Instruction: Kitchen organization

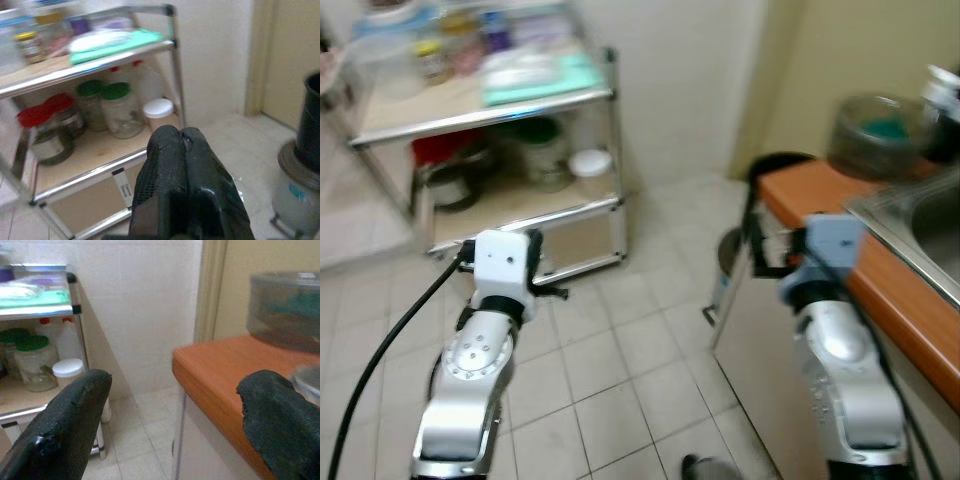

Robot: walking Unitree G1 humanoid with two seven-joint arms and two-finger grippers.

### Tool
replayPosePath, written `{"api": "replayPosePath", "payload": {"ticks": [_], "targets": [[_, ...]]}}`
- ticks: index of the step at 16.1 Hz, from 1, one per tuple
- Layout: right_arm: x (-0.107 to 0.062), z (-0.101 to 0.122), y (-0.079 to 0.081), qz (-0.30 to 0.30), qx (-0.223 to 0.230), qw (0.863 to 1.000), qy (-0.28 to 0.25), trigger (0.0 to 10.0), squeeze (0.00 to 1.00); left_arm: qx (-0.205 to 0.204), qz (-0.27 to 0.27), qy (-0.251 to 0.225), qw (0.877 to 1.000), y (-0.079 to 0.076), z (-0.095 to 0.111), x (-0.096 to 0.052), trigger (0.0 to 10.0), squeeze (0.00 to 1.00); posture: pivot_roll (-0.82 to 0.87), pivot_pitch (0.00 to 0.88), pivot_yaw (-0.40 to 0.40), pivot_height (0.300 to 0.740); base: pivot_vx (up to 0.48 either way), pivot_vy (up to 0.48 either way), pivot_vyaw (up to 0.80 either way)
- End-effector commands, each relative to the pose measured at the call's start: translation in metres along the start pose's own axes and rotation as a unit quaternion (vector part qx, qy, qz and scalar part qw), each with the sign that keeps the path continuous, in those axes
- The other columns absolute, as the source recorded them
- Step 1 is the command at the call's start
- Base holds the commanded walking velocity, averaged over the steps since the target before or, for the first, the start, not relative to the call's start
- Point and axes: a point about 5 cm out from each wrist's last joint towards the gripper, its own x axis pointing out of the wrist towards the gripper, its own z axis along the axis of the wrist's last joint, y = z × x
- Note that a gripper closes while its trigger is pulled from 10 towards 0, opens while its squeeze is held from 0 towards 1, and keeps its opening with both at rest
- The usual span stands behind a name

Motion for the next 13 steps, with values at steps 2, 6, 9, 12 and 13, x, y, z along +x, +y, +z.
{"api": "replayPosePath", "payload": {"ticks": [2,6,9,12,13], "targets": [[0.000,0.000,-0.008,-0.016,0.038,0.999,0.005,10.0,1.00,0.006,-0.019,-0.004,1.000,-0.011,0.006,0.006,10.0,0.00,-0.07,0.000,0.067,0.740,0.000,0.000,-0.79],[0.001,0.001,-0.004,0.006,0.031,1.000,-0.002,10.0,1.00,0.003,-0.031,0.006,1.000,-0.018,-0.001,0.000,10.0,0.00,-0.08,0.000,0.054,0.740,0.000,0.000,-0.80],[0.000,0.011,0.001,0.026,0.049,0.998,-0.020,10.0,1.00,-0.006,-0.019,-0.004,1.000,-0.015,0.008,0.002,10.0,0.00,-0.07,0.000,0.050,0.740,0.000,0.000,-0.80],[-0.001,0.012,0.000,0.021,0.060,0.998,-0.020,10.0,1.00,-0.008,-0.013,-0.008,1.000,-0.015,0.010,0.001,10.0,0.00,-0.07,0.000,0.046,0.740,0.000,0.000,-0.27],[-0.001,0.014,0.000,0.025,0.052,0.998,-0.021,10.0,1.00,-0.014,-0.008,-0.005,1.000,-0.015,0.009,0.001,10.0,0.00,-0.07,0.000,0.043,0.740,0.000,0.000,0.00]]}}
